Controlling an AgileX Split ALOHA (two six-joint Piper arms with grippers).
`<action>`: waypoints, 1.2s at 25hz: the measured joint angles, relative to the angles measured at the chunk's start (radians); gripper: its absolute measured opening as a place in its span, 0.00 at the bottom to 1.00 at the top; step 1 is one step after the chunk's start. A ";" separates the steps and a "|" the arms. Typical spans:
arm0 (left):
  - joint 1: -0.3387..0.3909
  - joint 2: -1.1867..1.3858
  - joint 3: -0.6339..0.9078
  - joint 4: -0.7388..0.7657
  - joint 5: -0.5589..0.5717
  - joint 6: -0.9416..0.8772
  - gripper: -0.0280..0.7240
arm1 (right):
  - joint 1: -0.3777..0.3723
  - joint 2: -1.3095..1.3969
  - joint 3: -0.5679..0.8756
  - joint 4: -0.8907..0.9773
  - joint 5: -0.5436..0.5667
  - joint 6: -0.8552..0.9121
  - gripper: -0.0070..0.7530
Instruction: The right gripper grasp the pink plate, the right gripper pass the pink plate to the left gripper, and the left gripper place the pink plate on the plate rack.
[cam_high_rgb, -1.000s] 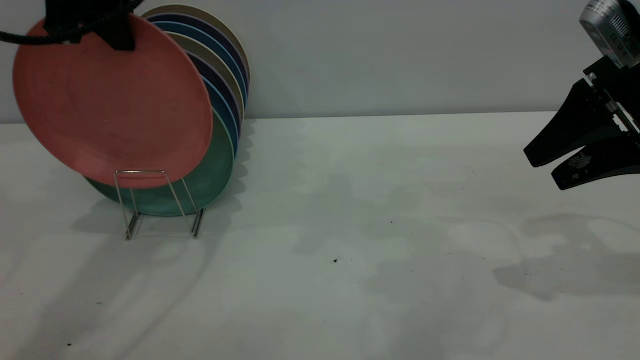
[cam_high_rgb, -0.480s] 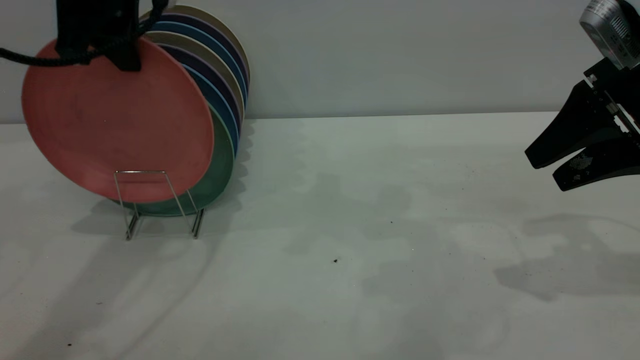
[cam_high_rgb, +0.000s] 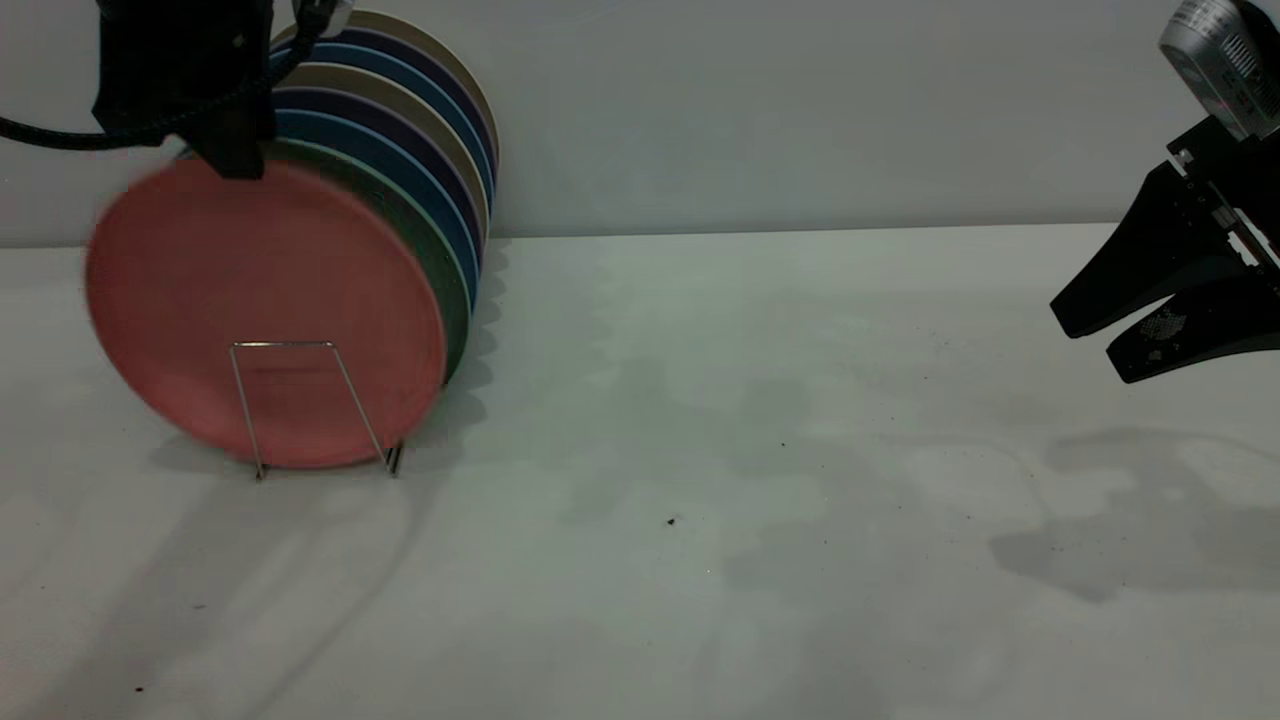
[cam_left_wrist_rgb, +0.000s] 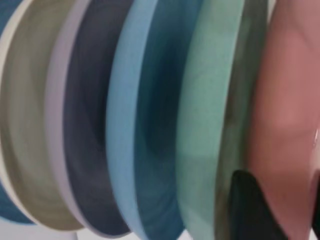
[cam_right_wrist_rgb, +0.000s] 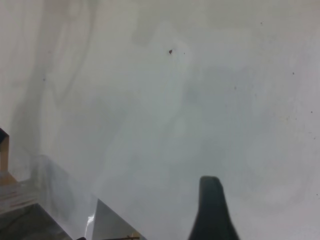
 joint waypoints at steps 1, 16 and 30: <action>0.000 0.000 0.000 0.000 0.000 -0.001 0.53 | 0.000 0.000 0.000 0.000 0.000 0.001 0.76; 0.002 -0.194 -0.023 -0.005 0.038 -0.370 0.66 | 0.000 0.000 0.000 -0.001 -0.001 0.026 0.76; 0.338 -0.318 -0.056 -0.365 0.380 -0.952 0.66 | 0.067 -0.167 0.000 -0.568 -0.108 0.490 0.76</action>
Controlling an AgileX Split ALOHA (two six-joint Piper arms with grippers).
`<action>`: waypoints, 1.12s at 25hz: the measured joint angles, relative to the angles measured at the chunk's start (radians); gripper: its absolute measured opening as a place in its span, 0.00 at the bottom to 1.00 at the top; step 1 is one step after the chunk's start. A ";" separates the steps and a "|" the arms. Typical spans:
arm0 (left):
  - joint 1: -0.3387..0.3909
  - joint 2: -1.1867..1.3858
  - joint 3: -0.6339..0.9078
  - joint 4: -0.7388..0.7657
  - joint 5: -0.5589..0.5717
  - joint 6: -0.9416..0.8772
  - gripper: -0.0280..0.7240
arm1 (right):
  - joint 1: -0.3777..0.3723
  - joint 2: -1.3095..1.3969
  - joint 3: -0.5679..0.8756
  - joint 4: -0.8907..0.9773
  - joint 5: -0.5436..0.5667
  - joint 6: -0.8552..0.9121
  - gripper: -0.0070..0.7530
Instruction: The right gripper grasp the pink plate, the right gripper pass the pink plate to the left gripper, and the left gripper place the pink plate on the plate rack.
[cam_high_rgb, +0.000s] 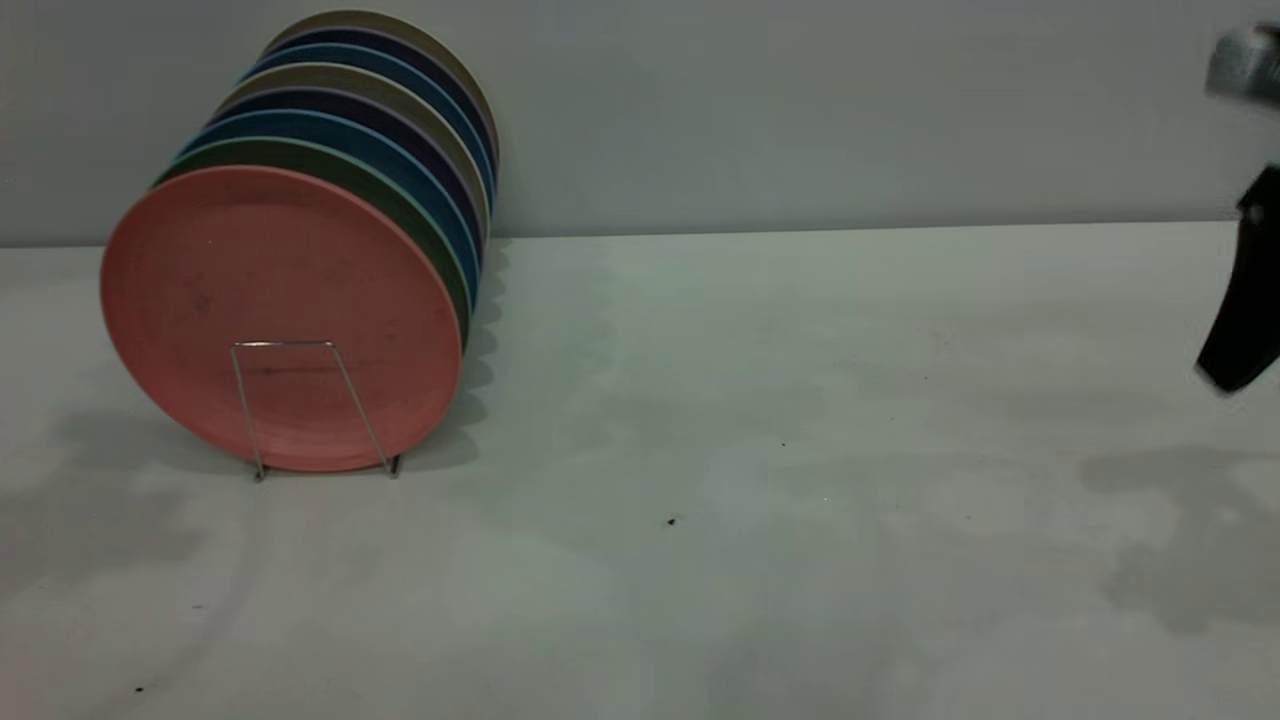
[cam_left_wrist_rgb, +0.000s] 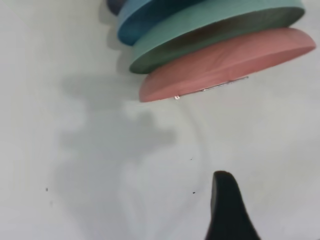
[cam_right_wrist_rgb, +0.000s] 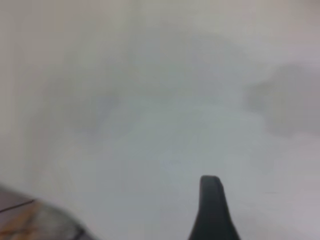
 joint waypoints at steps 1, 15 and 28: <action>0.007 -0.001 0.000 0.002 0.000 -0.012 0.66 | 0.020 -0.034 0.000 -0.037 -0.006 0.040 0.76; 0.009 -0.459 0.577 0.124 -0.097 -0.146 0.66 | 0.093 -0.403 0.001 -0.306 0.320 0.346 0.74; 0.009 -0.985 0.885 0.091 -0.050 -0.170 0.66 | 0.093 -1.016 0.238 -0.235 0.371 0.357 0.74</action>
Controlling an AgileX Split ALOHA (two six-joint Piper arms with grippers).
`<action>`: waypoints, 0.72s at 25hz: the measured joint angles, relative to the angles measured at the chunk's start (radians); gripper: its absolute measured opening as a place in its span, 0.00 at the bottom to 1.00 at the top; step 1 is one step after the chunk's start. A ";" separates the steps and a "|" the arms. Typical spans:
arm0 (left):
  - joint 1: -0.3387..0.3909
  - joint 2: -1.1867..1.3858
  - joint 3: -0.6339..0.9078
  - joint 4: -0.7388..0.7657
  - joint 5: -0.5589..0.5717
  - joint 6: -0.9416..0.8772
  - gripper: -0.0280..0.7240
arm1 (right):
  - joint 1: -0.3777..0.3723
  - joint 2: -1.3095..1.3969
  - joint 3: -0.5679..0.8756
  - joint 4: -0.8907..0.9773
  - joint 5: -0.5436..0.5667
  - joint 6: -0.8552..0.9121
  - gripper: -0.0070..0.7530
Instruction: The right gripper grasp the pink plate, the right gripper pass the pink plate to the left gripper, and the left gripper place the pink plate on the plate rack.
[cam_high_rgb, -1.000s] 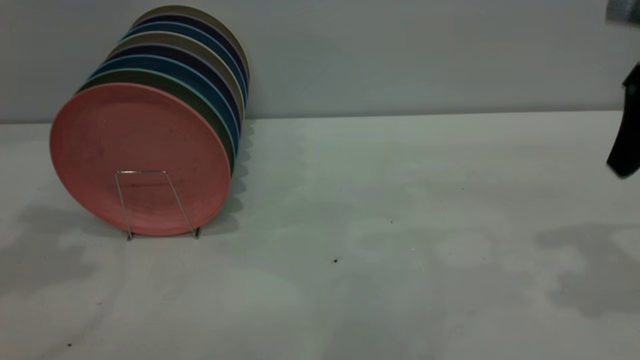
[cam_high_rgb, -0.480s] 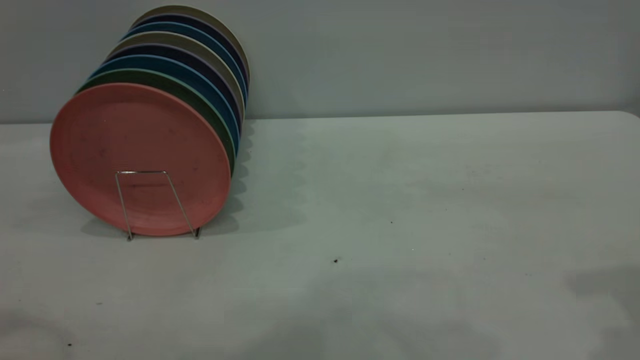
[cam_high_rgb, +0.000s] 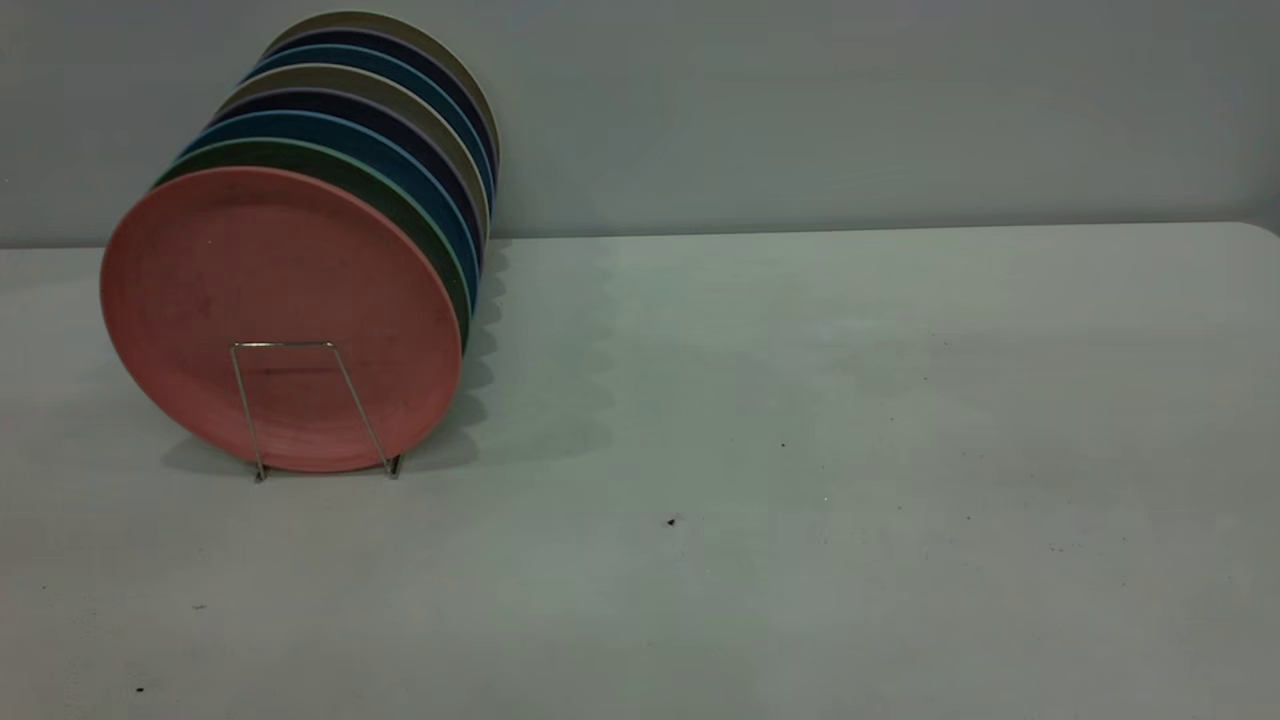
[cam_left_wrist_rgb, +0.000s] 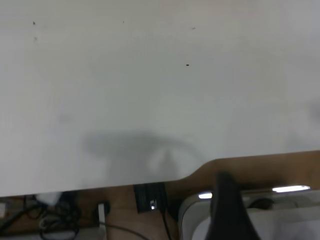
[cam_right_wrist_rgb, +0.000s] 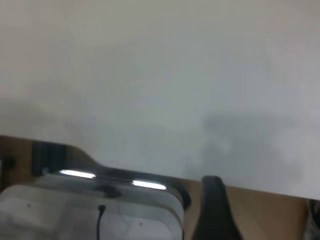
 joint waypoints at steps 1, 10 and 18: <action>0.000 -0.048 0.009 0.000 0.014 -0.003 0.66 | 0.000 -0.056 0.025 0.010 0.002 -0.011 0.74; 0.000 -0.379 0.086 0.000 0.046 -0.068 0.66 | 0.000 -0.366 0.210 0.018 0.002 -0.060 0.74; -0.008 -0.622 0.159 0.002 0.044 0.018 0.66 | 0.000 -0.473 0.320 -0.027 -0.028 -0.068 0.74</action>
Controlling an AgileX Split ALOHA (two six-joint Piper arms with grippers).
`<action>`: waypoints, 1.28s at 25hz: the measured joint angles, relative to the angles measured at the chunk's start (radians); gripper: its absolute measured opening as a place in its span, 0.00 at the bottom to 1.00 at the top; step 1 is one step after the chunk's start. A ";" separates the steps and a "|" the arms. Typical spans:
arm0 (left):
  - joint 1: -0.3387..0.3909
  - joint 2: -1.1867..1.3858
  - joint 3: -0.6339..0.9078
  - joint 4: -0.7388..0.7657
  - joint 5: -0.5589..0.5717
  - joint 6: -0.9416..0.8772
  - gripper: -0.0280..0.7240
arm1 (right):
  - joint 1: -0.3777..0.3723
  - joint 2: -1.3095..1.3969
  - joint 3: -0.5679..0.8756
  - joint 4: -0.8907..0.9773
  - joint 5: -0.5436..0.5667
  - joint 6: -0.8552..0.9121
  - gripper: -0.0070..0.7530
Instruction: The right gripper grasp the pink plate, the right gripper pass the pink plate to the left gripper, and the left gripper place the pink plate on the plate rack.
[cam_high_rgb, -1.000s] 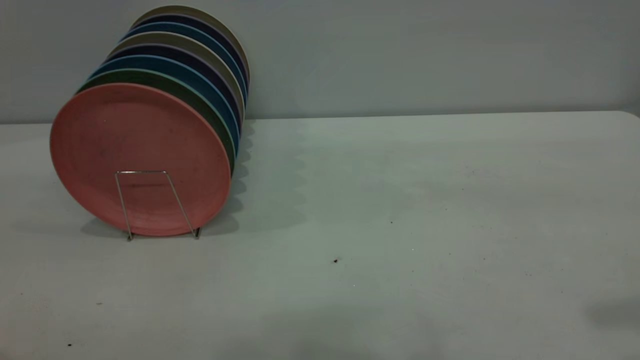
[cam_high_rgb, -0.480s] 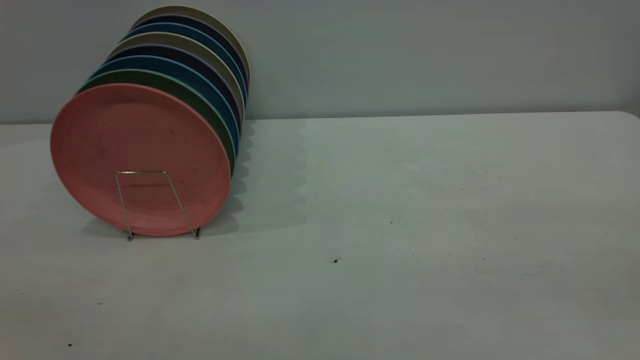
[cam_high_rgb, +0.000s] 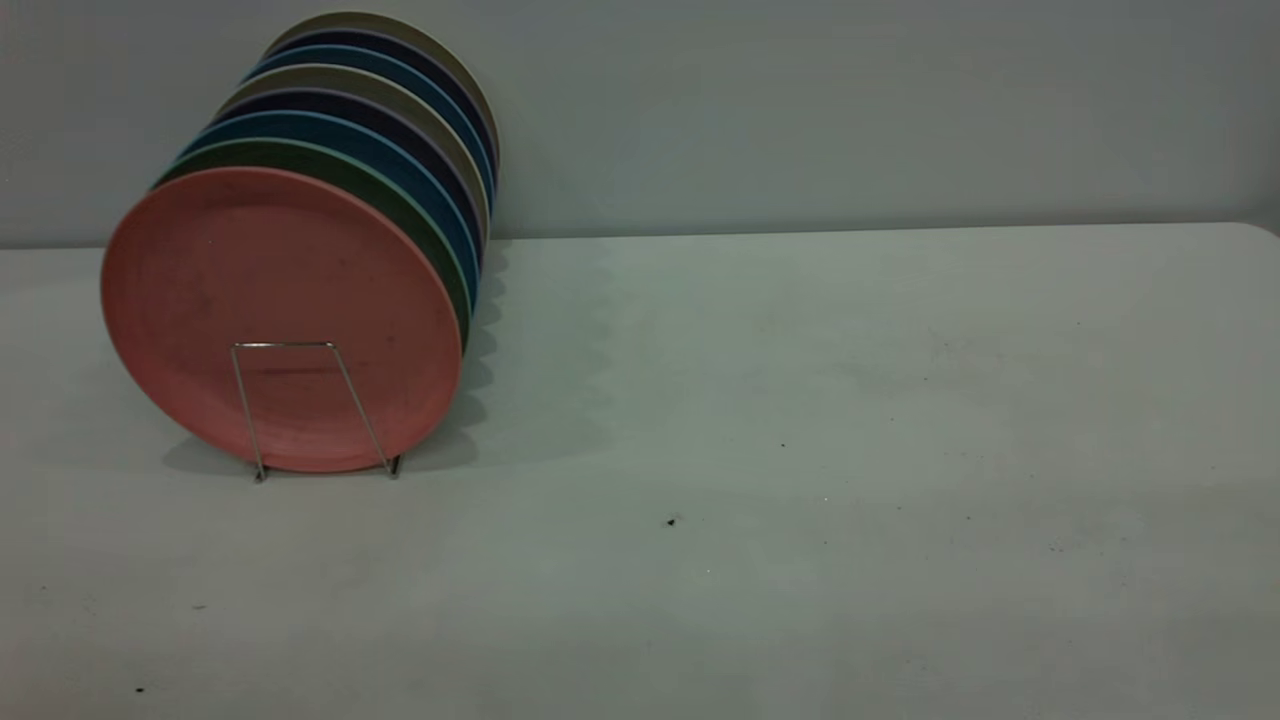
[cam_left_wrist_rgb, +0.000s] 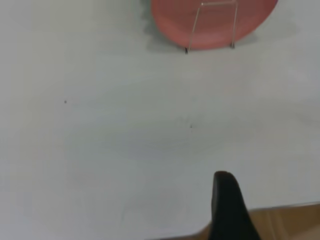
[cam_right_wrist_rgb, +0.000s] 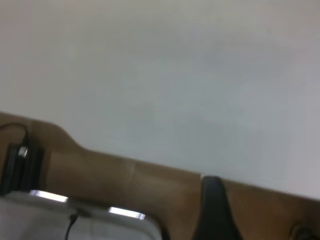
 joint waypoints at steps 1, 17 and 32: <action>-0.007 -0.021 0.012 0.002 0.000 0.001 0.66 | 0.000 -0.020 0.012 -0.002 -0.013 -0.005 0.74; -0.123 -0.046 0.058 0.068 -0.023 -0.057 0.66 | 0.000 -0.118 0.051 0.000 -0.069 -0.028 0.74; -0.123 -0.046 0.058 0.069 -0.023 -0.060 0.66 | 0.000 -0.254 0.053 0.001 -0.070 -0.028 0.74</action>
